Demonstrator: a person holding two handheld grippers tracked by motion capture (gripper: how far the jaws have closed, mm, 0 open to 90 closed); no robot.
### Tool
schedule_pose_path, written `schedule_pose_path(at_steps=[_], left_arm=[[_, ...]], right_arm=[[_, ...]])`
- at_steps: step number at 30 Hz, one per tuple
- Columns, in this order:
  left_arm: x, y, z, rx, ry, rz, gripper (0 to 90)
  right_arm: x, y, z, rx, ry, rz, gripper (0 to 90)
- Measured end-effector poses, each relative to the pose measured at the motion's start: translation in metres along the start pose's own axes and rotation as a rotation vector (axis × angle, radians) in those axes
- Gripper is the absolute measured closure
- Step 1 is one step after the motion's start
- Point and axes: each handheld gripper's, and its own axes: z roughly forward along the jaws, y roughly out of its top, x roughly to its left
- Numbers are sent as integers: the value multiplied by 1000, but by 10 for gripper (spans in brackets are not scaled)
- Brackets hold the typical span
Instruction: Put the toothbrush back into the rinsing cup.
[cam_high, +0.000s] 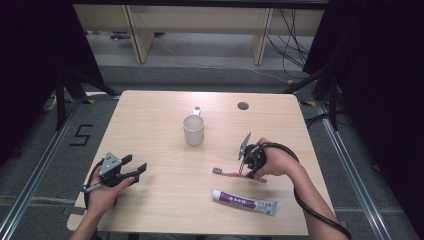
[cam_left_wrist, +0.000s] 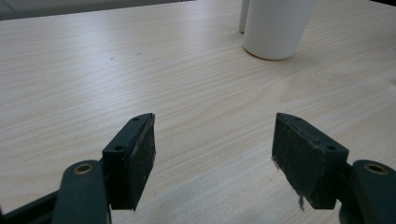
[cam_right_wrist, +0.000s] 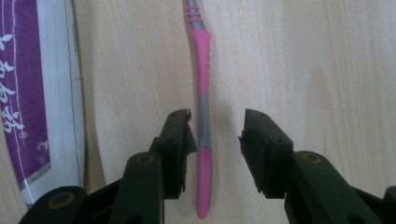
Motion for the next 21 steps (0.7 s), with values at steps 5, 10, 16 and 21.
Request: schedule_pose_path(at_steps=[5, 10, 16, 21], left_arm=[[0, 0, 0, 1, 1, -1, 301], [0, 0, 0, 2, 3, -1, 301], [0, 0, 0, -1, 1, -4, 301], [0, 0, 0, 0, 1, 0, 301]], right_arm=[[1, 10, 3, 31, 3, -45, 652], [4, 18, 9, 71, 14, -44, 665], [4, 24, 15, 92, 27, -67, 678], [5, 26, 18, 96, 30, -79, 694]])
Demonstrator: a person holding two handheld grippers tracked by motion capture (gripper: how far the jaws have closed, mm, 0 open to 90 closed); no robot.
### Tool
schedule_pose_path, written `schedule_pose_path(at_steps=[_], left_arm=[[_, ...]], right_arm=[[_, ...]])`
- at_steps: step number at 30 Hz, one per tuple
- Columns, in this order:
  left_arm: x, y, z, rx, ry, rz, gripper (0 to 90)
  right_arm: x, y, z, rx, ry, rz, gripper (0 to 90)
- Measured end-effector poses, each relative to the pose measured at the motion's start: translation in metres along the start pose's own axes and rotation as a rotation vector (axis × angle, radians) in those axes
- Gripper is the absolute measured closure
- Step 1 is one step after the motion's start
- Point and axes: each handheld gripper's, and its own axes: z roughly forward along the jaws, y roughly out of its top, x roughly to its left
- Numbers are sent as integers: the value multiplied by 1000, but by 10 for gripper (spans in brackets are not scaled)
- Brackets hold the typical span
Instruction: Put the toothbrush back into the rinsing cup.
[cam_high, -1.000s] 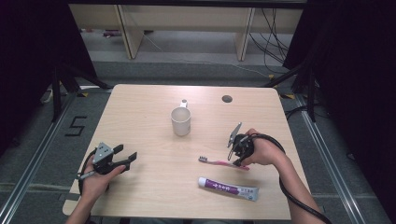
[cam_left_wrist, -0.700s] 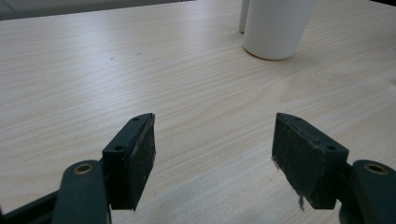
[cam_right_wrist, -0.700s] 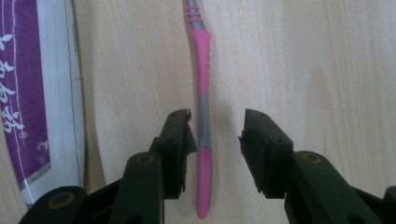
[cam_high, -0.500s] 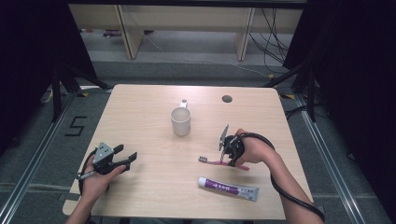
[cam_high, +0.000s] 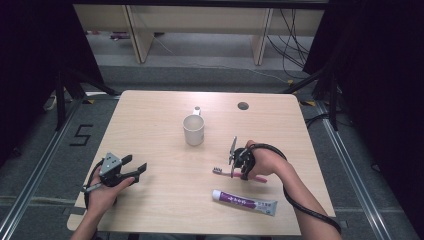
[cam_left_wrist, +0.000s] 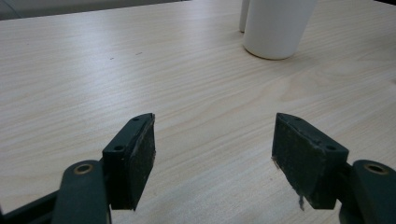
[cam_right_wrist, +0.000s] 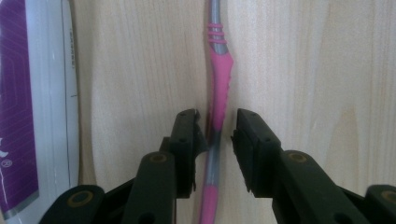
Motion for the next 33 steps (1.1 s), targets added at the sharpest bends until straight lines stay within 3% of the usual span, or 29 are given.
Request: schedule_pose_path(at_steps=[12, 13, 14, 18, 19, 22, 27, 32, 33], left_arm=[[0, 0, 0, 2, 1, 0, 301], [-1, 0, -1, 17, 16, -17, 301], [-1, 0, -1, 17, 16, -17, 301], [-1, 0, -1, 16, 14, -14, 301], [-1, 0, -1, 16, 14, -12, 301], [0, 0, -1, 9, 6, -3, 301], [0, 0, 0, 2, -1, 1, 301], [0, 0, 0, 1, -1, -1, 301], [0, 0, 0, 0, -1, 2, 303]], right_arm=[[-2, 3, 3, 15, 10, -8, 747], [-3, 3, 5, 6, 14, -36, 752], [-2, 3, 4, 22, 21, -14, 755], [-3, 3, 4, 22, 19, -16, 763], [-1, 3, 4, 25, 17, 3, 767], [-3, 4, 4, 27, 17, -16, 810], [0, 4, 4, 32, 5, 5, 834], [-2, 3, 5, 15, -1, -22, 840], [-3, 3, 5, 4, -3, -47, 841]])
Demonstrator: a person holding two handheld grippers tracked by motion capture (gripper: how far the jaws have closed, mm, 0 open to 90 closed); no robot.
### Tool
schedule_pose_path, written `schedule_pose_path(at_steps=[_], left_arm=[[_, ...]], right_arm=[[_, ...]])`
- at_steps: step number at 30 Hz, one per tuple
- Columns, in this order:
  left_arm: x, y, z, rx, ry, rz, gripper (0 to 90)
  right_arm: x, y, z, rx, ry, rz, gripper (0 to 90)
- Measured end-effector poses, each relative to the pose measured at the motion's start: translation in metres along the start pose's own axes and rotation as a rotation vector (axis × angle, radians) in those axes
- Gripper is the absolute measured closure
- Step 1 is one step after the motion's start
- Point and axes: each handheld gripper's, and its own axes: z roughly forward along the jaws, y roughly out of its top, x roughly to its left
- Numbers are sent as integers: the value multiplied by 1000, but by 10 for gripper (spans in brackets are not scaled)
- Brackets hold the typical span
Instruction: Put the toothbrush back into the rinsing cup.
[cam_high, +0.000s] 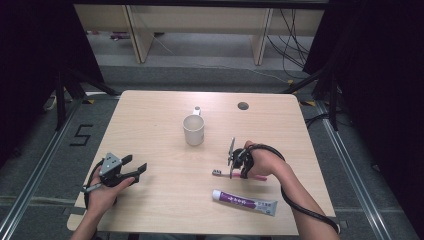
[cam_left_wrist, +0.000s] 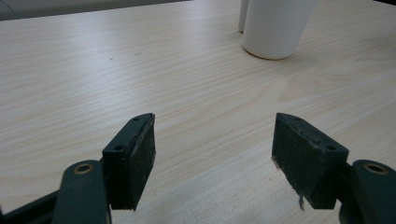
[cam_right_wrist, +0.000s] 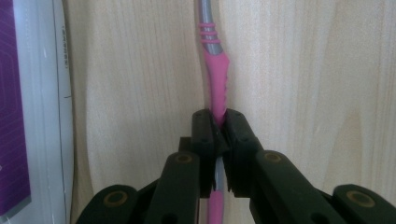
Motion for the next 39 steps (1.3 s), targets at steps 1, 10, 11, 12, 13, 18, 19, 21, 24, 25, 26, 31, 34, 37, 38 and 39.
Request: schedule_pose_path(at_steps=[1, 10, 11, 12, 13, 18, 19, 21, 24, 25, 26, 31, 34, 37, 38, 39], left_arm=[[0, 0, 0, -1, 0, -1, 304], [-7, 2, -1, -2, -16, 12, 307], [-7, 2, -1, -2, -16, 12, 307], [-11, 5, -1, -8, -30, 15, 307], [-11, 5, -1, -8, -30, 15, 308], [-29, 16, 3, -33, -134, 46, 306], [-33, 18, 4, -26, -144, 54, 306], [-38, 20, 5, -24, -160, 55, 306], [-54, 26, 12, -30, -233, 81, 306], [-54, 26, 12, -30, -233, 81, 305], [-62, 29, 15, -25, -269, 93, 305], [-80, 35, 26, -26, -331, 77, 304], [-89, 37, 33, -25, -344, 76, 303], [-95, 37, 38, -27, -374, 50, 302], [-99, 37, 42, -29, -394, 18, 303], [-99, 37, 42, -29, -394, 18, 304]], right_arm=[[3, 1, -1, 10, 1, 30, 841], [5, -1, -8, -19, -6, 39, 842], [4, 0, -9, -24, 1, 32, 842], [5, -1, -12, -21, -10, 37, 842], [5, -1, -12, -21, -10, 37, 842], [7, 2, -22, -81, -17, -21, 842], [10, 3, -25, -76, -16, 7, 842], [11, 5, -26, -84, -18, -2, 842], [14, 9, -32, -106, -22, -37, 842], [14, 9, -32, -106, -22, -37, 842], [17, 11, -35, -104, -19, -15, 842], [19, 16, -42, -155, -40, -39, 843], [23, 19, -49, -188, -47, -2, 842], [22, 22, -52, -211, -59, -10, 842], [22, 22, -53, -221, -61, -8, 842], [22, 23, -54, -229, -67, -2, 842]])
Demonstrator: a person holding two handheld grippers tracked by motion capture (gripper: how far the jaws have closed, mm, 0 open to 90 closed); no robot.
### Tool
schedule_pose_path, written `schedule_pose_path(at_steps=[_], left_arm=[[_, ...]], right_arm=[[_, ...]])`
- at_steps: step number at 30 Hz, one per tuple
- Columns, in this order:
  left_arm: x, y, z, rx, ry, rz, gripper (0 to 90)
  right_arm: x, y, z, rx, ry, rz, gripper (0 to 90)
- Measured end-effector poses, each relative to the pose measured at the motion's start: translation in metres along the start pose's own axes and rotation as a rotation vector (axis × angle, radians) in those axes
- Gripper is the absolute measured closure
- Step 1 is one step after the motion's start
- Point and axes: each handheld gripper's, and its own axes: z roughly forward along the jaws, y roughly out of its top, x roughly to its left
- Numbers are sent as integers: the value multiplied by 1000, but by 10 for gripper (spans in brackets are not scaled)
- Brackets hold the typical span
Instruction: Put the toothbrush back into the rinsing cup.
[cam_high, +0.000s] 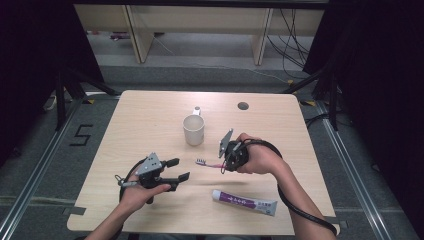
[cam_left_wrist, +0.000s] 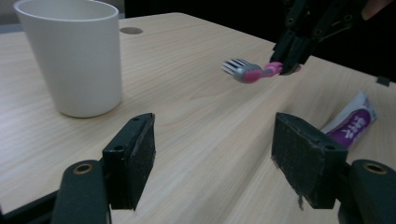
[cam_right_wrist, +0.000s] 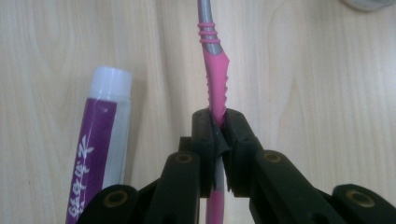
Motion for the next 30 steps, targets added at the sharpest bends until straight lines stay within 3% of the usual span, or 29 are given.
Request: schedule_pose_path(at_steps=[1, 2, 5, 10, 17, 19, 20, 22, 24, 29, 30], left_arm=[[-2, -1, 5, -4, -20, -34, 305], [-2, -1, 5, -4, -20, -34, 307], [-3, 0, 11, -22, -40, -90, 316], [-3, 2, 14, -22, -43, -101, 327], [-6, 8, 20, -62, -61, -132, 340], [-6, 9, 20, -56, -55, -128, 343], [-6, 10, 20, -60, -57, -129, 348], [-6, 10, 20, -64, -57, -127, 352], [-5, 11, 21, -80, -64, -129, 358], [-6, 11, 21, -73, -51, -130, 366], [-6, 12, 21, -74, -51, -127, 368]], right_arm=[[0, 1, -1, -7, -7, 13, 842], [0, 1, -1, -7, -7, 13, 842], [0, 7, -3, -39, -20, 24, 842], [0, 17, -3, -61, -24, 23, 842], [0, 31, -2, -97, -34, 16, 842], [-1, 32, -2, -98, -33, 10, 842], [1, 33, -2, -103, -34, 33, 842], [1, 33, -2, -103, -32, 20, 842], [3, 34, -2, -110, -20, 54, 842], [1, 34, -2, -115, -38, 30, 842], [2, 35, -2, -142, -16, 34, 842]])
